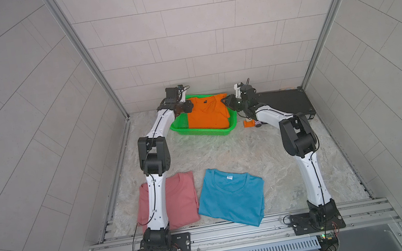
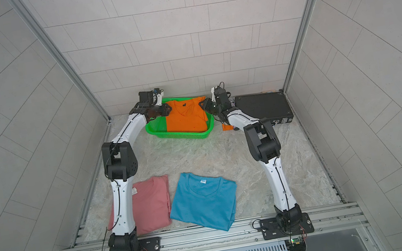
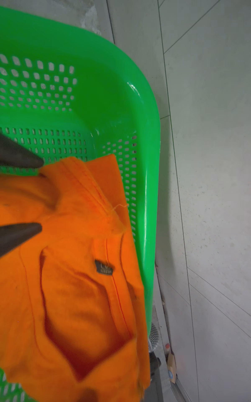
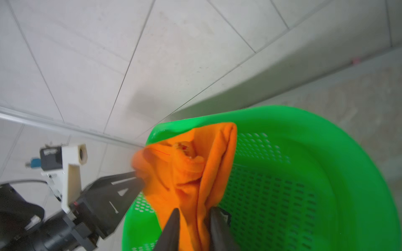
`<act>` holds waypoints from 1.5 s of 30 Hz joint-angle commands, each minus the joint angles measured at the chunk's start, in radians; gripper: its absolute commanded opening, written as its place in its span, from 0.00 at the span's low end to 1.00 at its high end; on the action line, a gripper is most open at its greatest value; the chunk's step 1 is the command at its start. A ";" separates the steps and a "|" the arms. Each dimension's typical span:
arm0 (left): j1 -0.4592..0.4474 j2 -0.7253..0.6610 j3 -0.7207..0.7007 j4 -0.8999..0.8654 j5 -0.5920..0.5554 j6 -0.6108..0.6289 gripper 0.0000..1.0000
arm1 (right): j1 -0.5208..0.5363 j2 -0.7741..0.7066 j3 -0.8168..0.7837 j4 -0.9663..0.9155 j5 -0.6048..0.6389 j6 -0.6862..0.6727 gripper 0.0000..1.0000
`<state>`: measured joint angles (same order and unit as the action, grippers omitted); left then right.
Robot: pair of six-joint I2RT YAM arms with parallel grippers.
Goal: Put the folded t-shirts into the basket
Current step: Place the T-shirt in the bin, then move the bin to the center of the board.
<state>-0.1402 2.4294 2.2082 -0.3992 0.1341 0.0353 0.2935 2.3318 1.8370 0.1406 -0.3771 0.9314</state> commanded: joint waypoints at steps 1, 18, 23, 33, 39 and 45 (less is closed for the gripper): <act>0.012 0.006 0.026 0.012 -0.039 0.010 0.77 | 0.007 -0.009 -0.034 0.017 0.076 0.000 0.55; 0.112 -0.246 -0.246 0.009 -0.139 0.137 0.88 | 0.049 -0.316 -0.114 -0.446 0.225 -0.340 0.70; 0.110 -0.245 -0.307 -0.006 -0.180 0.149 0.94 | 0.098 -0.359 -0.116 -0.636 0.370 -0.381 0.76; 0.103 -0.144 -0.217 -0.144 -0.199 0.161 0.64 | 0.140 -0.226 0.046 -0.900 0.546 -0.332 0.77; 0.094 -0.134 -0.228 -0.148 -0.225 0.160 0.33 | 0.134 -0.179 0.061 -0.910 0.547 -0.315 0.73; 0.094 -0.220 -0.327 -0.120 -0.214 0.125 0.23 | 0.133 -0.123 0.118 -0.926 0.478 -0.350 0.52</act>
<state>-0.0425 2.2662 1.9362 -0.5014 -0.0772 0.1802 0.4244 2.1891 1.9163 -0.7578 0.1246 0.5987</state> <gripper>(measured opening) 0.232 0.533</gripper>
